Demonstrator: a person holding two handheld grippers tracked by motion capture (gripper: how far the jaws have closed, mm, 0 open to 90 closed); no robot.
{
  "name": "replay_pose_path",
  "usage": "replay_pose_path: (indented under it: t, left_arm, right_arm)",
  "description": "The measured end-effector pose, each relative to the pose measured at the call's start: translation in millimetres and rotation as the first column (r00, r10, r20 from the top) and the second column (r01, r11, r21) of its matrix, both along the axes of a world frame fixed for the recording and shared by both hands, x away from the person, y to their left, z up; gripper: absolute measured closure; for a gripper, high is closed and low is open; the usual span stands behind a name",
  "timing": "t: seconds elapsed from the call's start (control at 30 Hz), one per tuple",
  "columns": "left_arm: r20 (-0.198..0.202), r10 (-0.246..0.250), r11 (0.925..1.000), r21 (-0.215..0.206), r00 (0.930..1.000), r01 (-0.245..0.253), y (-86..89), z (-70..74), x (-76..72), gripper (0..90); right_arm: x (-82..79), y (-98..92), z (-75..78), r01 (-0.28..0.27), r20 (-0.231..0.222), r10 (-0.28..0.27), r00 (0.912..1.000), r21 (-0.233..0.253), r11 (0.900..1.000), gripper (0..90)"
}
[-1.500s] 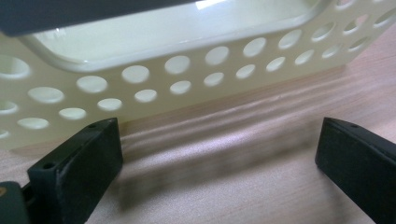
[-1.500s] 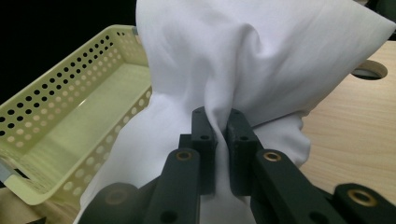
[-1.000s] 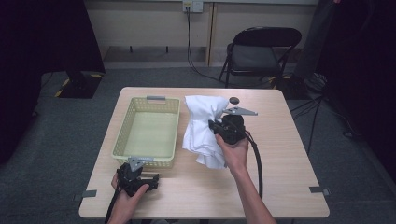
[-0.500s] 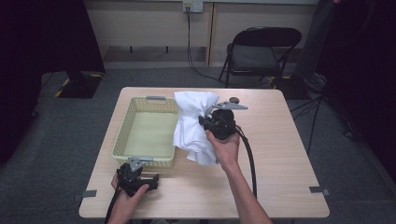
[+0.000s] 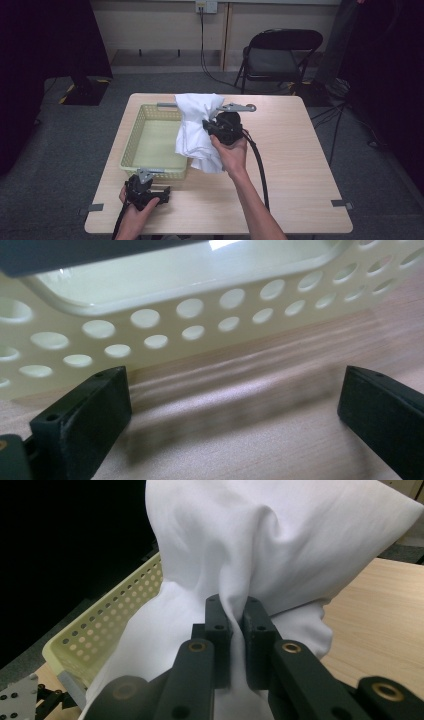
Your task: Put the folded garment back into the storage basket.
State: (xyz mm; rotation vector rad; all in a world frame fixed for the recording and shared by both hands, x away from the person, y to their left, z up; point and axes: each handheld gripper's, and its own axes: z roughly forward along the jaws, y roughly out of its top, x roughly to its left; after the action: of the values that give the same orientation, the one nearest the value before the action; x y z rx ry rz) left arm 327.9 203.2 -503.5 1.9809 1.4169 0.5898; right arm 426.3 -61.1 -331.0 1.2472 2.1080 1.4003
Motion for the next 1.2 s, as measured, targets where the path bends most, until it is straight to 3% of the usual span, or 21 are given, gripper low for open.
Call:
replay_pose_path:
  t: [0.83,1.2]
  left_arm:
    - [0.0,0.003,1.0,-0.003,1.0,-0.003,-0.2,-0.1,-0.6,0.0]
    - [0.0,0.001,1.0,-0.002,1.0,-0.001,0.0,0.0,-0.8,0.0]
  right_arm:
    - [20.4,55.6,5.6,-0.047,-0.017,0.047,0.9988,0.003,0.999,84.0]
    - [33.7,87.5,-1.5,-0.069,-0.03,0.069,0.9972,-0.006,0.998,84.0]
